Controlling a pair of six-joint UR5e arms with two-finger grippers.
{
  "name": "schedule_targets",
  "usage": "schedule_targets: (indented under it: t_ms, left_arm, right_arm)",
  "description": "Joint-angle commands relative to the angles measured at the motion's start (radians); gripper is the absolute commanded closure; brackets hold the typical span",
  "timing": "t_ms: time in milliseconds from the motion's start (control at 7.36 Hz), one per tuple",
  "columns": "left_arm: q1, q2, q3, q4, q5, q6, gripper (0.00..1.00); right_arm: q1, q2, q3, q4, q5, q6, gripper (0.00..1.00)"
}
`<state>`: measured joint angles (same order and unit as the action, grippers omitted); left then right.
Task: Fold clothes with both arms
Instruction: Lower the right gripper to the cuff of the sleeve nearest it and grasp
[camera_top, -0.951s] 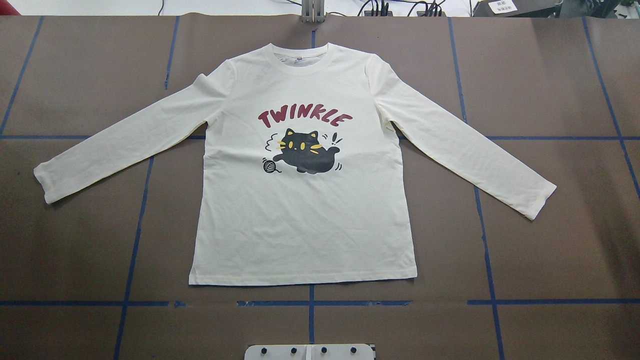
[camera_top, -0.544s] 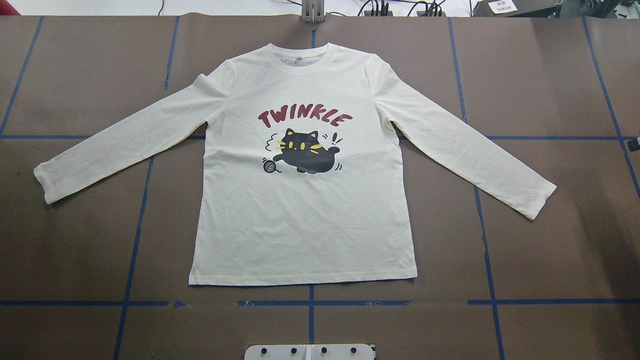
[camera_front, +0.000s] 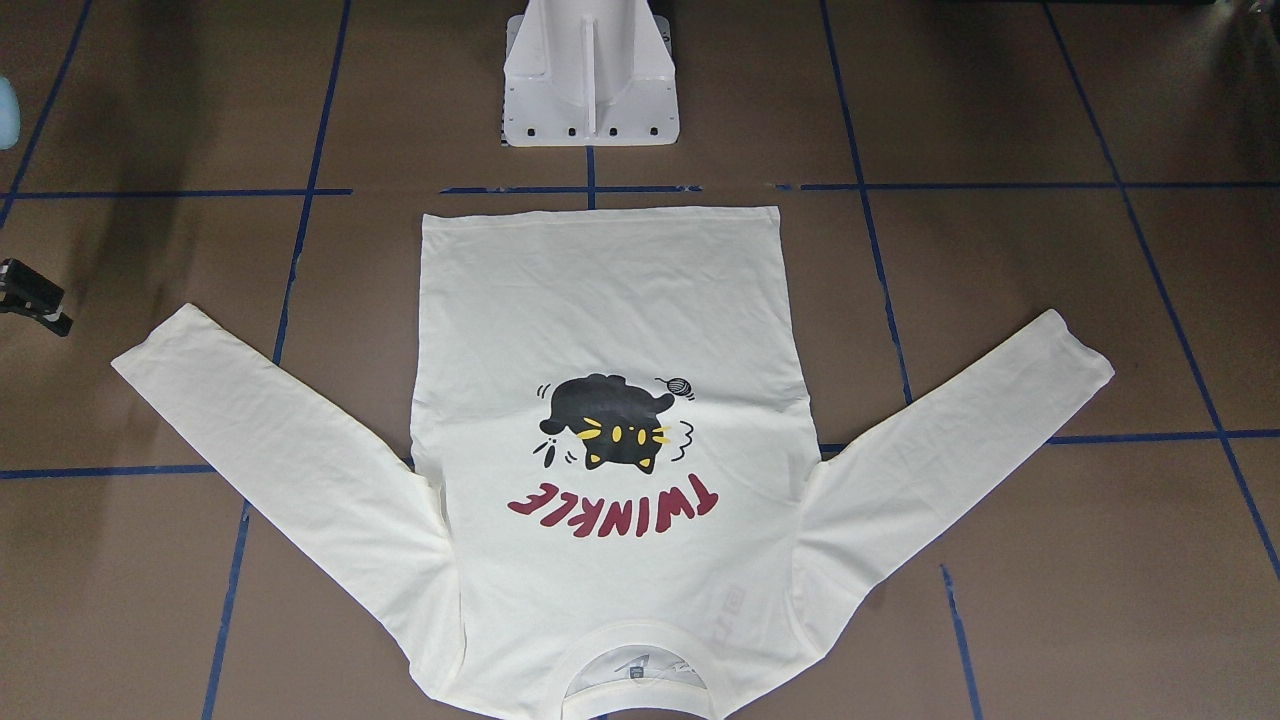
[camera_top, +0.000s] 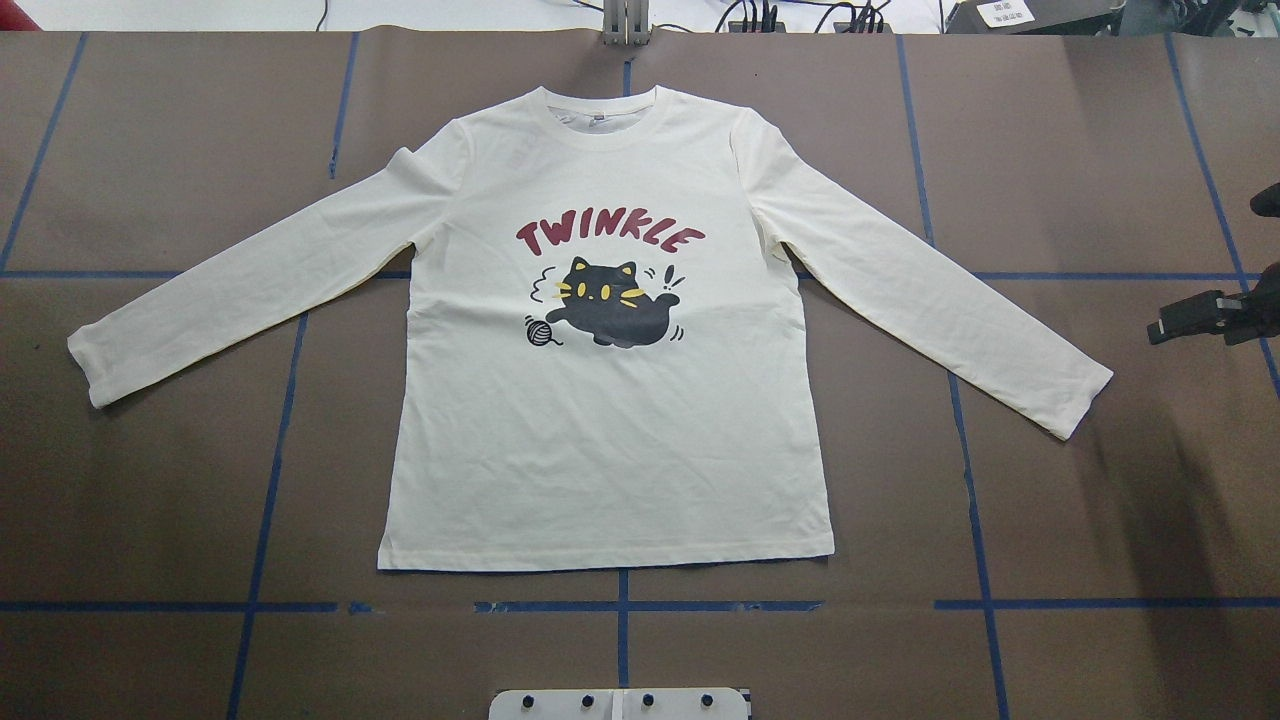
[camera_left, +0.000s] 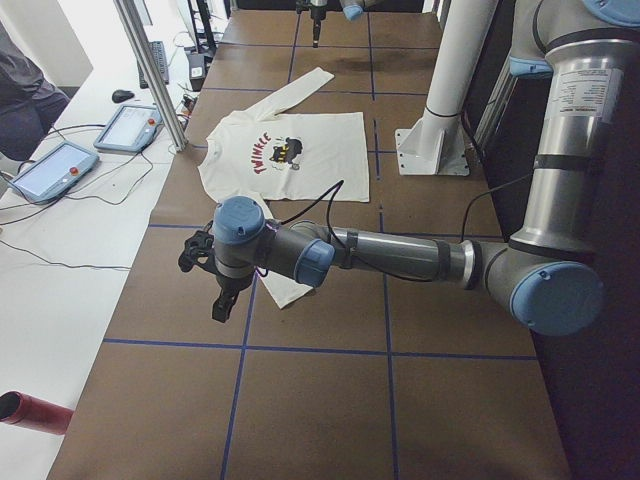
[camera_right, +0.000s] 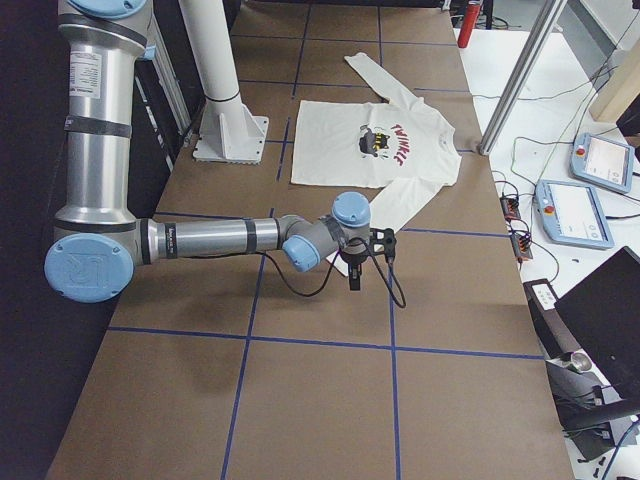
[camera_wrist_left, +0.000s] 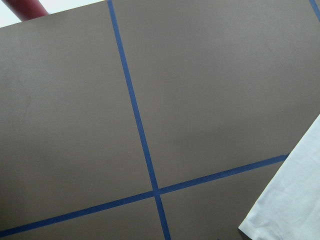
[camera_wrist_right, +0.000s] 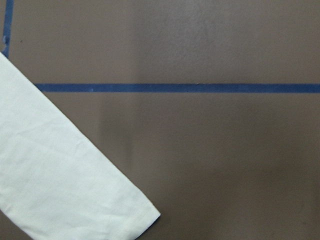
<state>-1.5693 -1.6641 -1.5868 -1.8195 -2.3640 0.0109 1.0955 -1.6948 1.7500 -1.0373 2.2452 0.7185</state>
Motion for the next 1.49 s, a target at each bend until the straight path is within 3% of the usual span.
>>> schedule_targets:
  t_ms: [0, 136, 679, 1359]
  left_arm:
    - [0.000, 0.001, 0.002, -0.003, 0.000, 0.003, 0.00]
    - [0.000, 0.001, 0.004, -0.003, 0.000, 0.003, 0.00]
    - [0.000, 0.001, 0.002, -0.004, 0.000, 0.003, 0.00]
    - [0.000, 0.001, 0.001, -0.020, 0.000, 0.001, 0.00]
  right_arm:
    - [-0.171, -0.010, 0.069, -0.001, -0.092, 0.129, 0.00]
    - [-0.228, 0.019, 0.062, -0.007, -0.140, 0.178, 0.00]
    - [-0.233, 0.040, -0.032, 0.005, -0.134, 0.165, 0.00]
    - [-0.235, 0.066, -0.059, -0.003, -0.134, 0.165, 0.00]
